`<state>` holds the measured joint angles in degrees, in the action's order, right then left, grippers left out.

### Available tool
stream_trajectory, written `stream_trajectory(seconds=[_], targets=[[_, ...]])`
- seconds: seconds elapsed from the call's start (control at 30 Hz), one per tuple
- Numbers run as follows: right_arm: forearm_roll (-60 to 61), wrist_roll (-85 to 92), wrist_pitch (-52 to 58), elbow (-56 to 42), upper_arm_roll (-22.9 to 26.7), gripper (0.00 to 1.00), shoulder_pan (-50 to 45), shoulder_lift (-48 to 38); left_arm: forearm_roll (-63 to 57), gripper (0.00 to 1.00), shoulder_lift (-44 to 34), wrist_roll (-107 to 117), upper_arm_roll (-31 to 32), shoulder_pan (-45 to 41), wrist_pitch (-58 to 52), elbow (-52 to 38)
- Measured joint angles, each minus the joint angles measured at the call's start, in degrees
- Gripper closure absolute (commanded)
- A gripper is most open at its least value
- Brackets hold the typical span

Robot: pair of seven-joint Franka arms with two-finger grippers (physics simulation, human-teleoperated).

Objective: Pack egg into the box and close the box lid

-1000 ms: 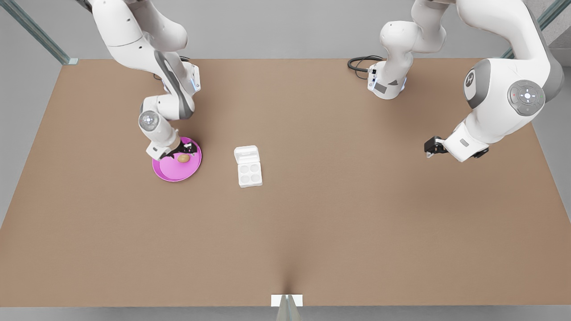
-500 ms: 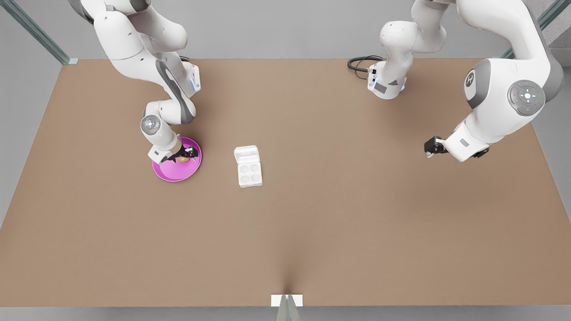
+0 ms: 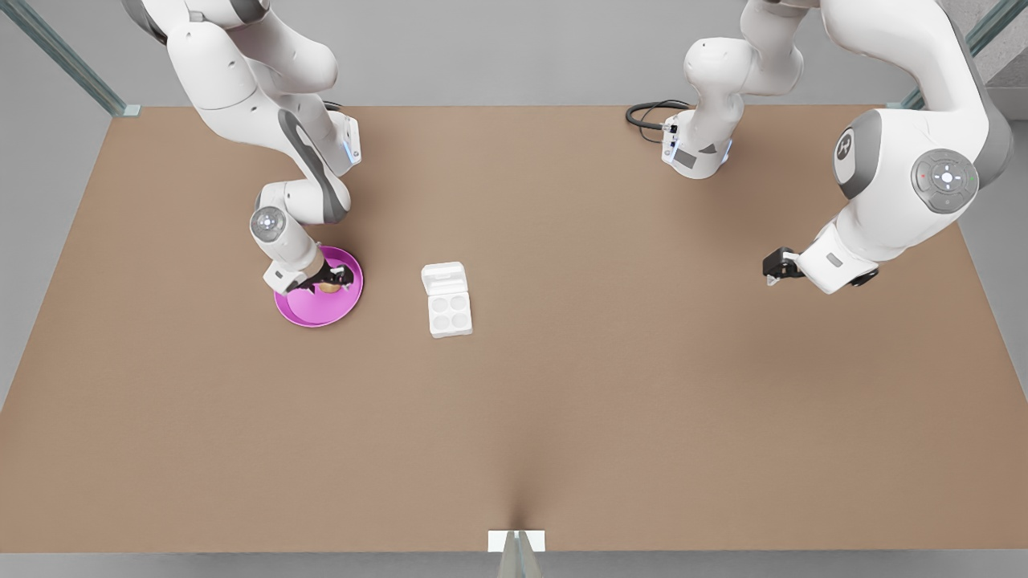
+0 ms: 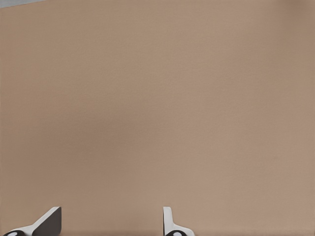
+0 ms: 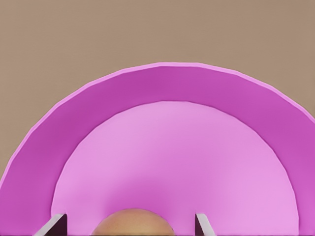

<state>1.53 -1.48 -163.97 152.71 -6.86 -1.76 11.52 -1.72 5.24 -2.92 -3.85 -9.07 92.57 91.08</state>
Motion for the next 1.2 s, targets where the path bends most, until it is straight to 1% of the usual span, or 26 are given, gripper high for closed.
stream_trajectory(seconds=[0.2, 0.23, 0.27, 0.3, 0.33, 0.67, 0.9, 1.07, 1.2], targets=[[0.00, 0.04, -1.25, 1.28, -0.04, 0.04, 0.01, 0.12, 0.00, 0.00, 0.00, 0.00, 0.00, 0.01, 0.00, 0.00], [0.01, 0.05, -1.36, 1.22, -0.05, 0.08, 0.01, 0.18, 0.00, 0.00, 0.00, 0.00, 0.01, 0.02, 0.00, 0.00], [0.01, 0.05, -1.46, 1.14, -0.06, 0.16, 0.00, 0.23, 0.00, 0.00, 0.00, 0.00, 0.00, 0.02, 0.00, 0.00], [0.02, 0.07, -1.54, 1.09, -0.08, 0.38, -0.02, 0.29, 0.00, 0.00, 0.00, 0.00, 0.00, 0.01, 0.00, 0.00], [0.06, 0.10, -1.62, 1.04, -0.09, 0.46, -0.04, 0.33, 0.00, 0.00, 0.00, 0.00, 0.00, 0.01, 0.00, 0.00], [0.28, 0.60, -2.03, 0.29, -0.12, 0.46, -0.05, 0.34, 0.00, 0.00, 0.00, -0.01, 0.01, 0.02, 0.00, 0.00], [0.27, 0.64, -1.55, -3.00, -0.19, 0.46, -0.58, 0.14, 0.00, 0.00, 0.00, -0.01, 0.00, 0.01, 0.00, 0.00], [0.25, 0.43, 2.99, -14.83, -0.60, 0.45, -1.17, 1.02, 0.00, 0.00, 0.00, -0.01, 0.00, 0.01, -0.04, 0.00], [0.30, 0.39, 6.60, -26.53, -0.87, 0.45, -2.41, 7.97, 0.00, 0.00, 0.00, -0.01, 0.00, 0.01, -0.07, 0.00]])
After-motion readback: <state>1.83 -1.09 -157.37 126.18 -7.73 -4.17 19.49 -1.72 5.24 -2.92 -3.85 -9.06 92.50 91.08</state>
